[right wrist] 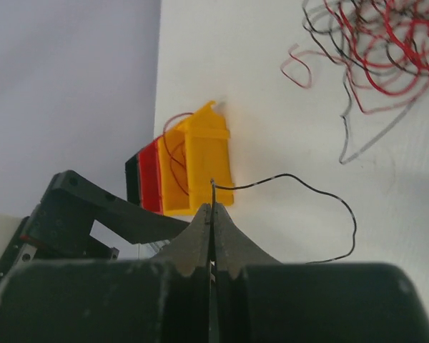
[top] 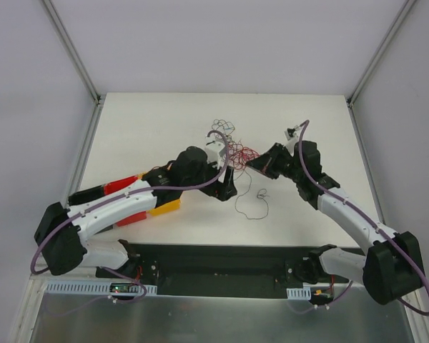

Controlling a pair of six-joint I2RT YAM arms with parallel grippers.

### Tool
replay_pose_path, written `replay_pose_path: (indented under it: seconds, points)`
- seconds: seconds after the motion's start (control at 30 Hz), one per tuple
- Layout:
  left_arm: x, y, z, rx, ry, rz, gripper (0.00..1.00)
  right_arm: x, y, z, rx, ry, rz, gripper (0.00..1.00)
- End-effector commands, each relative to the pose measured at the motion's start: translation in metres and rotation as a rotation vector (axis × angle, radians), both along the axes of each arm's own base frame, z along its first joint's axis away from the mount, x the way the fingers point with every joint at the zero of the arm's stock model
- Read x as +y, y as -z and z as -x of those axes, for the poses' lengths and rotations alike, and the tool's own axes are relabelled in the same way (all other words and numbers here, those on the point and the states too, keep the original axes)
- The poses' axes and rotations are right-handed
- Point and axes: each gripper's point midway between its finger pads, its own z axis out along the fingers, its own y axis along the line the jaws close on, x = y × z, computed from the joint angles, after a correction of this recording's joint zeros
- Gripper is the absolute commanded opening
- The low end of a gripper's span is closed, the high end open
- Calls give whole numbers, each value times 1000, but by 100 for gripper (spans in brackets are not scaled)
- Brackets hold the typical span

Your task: Untangle the cables

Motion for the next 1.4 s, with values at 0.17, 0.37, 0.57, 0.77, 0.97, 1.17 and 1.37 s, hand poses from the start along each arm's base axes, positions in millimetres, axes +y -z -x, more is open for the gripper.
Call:
replay_pose_path:
  seconds: [0.17, 0.37, 0.57, 0.77, 0.97, 1.17, 1.37]
  points:
    - [-51, 47, -1, 144, 166, -74, 83, -47, 68, 45, 70, 74, 110, 0]
    - [-86, 66, -7, 190, 238, -90, 83, -69, 105, 61, 121, 120, 125, 0]
    - [-112, 77, 17, 110, 360, -121, 82, -74, 109, 61, 125, 129, 123, 0]
    - [-90, 62, 3, -15, 191, -77, 61, -50, 60, 40, 40, 31, 23, 0]
    - [-44, 34, -12, -127, -18, -54, 66, 4, -23, 26, -112, -101, -46, 0]
    - [4, 13, -17, -186, -183, -11, 80, 31, -29, 17, -74, -105, -118, 3]
    - [11, 38, -11, -124, -163, -55, 84, 19, 28, 27, 19, -60, -82, 9]
